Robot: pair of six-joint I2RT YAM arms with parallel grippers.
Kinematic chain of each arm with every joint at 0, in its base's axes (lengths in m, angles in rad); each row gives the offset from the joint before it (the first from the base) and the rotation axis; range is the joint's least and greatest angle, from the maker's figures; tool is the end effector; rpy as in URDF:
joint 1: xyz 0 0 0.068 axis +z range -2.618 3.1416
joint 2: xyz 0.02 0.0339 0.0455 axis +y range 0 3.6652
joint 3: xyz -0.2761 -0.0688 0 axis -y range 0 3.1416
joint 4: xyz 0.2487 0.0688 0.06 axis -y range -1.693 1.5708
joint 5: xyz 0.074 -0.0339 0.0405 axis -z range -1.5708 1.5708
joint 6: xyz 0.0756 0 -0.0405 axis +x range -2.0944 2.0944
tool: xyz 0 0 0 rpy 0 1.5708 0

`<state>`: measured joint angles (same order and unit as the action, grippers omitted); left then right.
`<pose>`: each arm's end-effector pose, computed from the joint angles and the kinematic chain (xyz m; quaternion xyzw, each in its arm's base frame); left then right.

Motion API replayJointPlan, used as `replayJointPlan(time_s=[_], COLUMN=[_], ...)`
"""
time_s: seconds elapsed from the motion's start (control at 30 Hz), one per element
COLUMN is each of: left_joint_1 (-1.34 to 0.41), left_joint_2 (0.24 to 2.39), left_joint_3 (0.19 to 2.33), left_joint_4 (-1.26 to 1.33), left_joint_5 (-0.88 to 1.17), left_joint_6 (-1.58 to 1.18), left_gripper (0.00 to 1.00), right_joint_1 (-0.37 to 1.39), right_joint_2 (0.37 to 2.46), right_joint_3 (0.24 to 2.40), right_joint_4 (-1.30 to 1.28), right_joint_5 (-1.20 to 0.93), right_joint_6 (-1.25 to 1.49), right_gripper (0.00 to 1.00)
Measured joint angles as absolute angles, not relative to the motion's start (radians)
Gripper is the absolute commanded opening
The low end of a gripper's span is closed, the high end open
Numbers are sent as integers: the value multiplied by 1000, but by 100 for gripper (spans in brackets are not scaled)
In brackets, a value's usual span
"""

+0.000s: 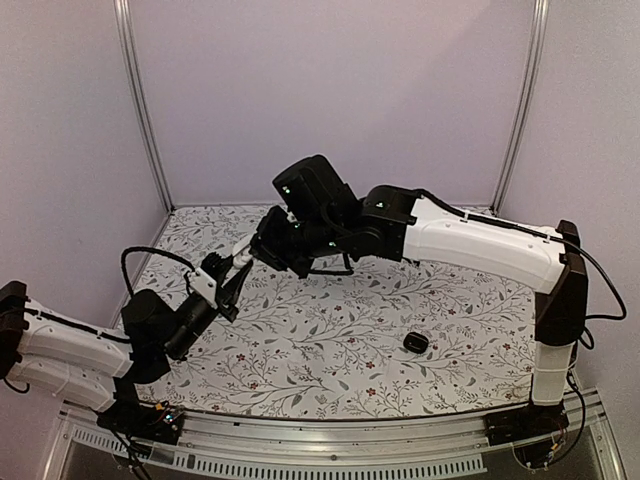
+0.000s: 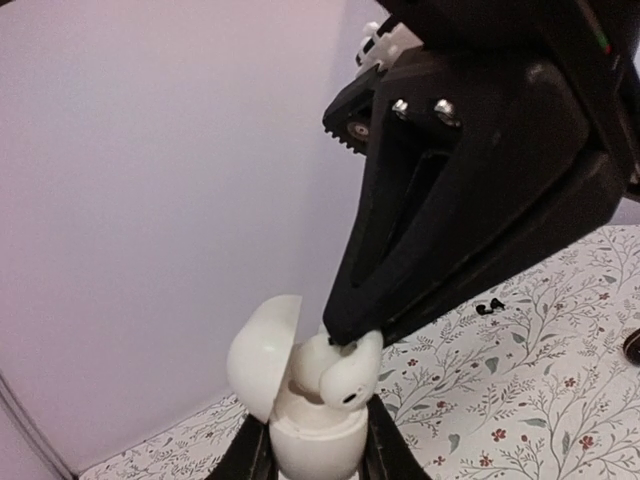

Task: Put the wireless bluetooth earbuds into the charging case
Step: Insert the left earbud into the left side groove of the charging case.

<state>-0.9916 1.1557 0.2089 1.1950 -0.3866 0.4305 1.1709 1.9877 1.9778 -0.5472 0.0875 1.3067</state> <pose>0.1565 -0.1872 0.2348 0.2785 0.5556 -0.1011 0.7769 0.2038 0.4652 0.3445 0.0804 0.8700 0.4460 0.1942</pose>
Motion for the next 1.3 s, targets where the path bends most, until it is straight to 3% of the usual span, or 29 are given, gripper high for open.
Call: replayJointPlan(time_s=[0.57, 0.67, 1.2, 1.3], left_joint_1=[-1009, -1015, -1024, -1024], left_joint_2=[1246, 1264, 1285, 1285], left_joint_3=[213, 220, 225, 225], left_joint_4=[1246, 1255, 1298, 1299], left_joint_5=[-444, -458, -463, -467], left_joint_6=[484, 495, 504, 503], left_gripper=[0, 0, 0, 0], right_joint_1=[1170, 1170, 1169, 1169], right_joint_2=[2017, 2018, 2019, 2017], right_joint_3=[1987, 1987, 1987, 1975], right_joint_4=[-571, -577, -559, -540], right_joint_5=[94, 96, 96, 103], right_joint_6=[1368, 1372, 1346, 1335], right_gripper=[0, 11, 17, 22])
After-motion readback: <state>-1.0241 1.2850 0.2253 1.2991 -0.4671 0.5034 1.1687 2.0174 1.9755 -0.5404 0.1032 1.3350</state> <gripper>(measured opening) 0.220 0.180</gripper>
